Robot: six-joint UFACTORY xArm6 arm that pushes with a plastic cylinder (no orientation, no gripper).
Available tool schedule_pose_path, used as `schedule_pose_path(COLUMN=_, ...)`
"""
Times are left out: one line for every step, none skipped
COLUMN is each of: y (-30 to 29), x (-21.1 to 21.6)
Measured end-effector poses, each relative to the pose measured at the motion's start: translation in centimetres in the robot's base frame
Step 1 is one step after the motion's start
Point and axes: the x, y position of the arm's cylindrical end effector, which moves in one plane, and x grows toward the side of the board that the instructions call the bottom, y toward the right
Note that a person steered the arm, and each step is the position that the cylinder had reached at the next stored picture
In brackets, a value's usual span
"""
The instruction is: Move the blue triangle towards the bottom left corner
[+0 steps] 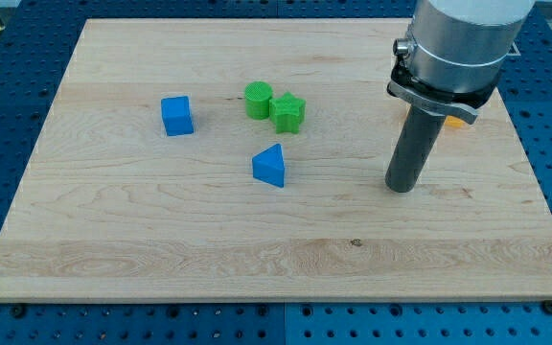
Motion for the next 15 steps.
schedule_pose_path(y=-3.5, x=0.0)
schedule_pose_path(y=-9.3, x=-1.5)
schedule_pose_path(y=-11.9, x=-4.4)
schedule_pose_path(y=-14.7, x=-5.6)
schedule_pose_path(y=-15.5, x=-5.6)
schedule_pose_path(y=-15.6, x=-5.5)
schedule_pose_path(y=-14.5, x=-5.2)
schedule_pose_path(y=-13.5, x=-3.9)
schedule_pose_path(y=-15.8, x=-3.3)
schedule_pose_path(y=-18.7, x=-3.0)
schedule_pose_path(y=-18.7, x=-0.4)
schedule_pose_path(y=-18.1, x=2.0)
schedule_pose_path(y=-18.1, x=4.5)
schedule_pose_path(y=-18.1, x=6.6)
schedule_pose_path(y=-17.9, x=7.1)
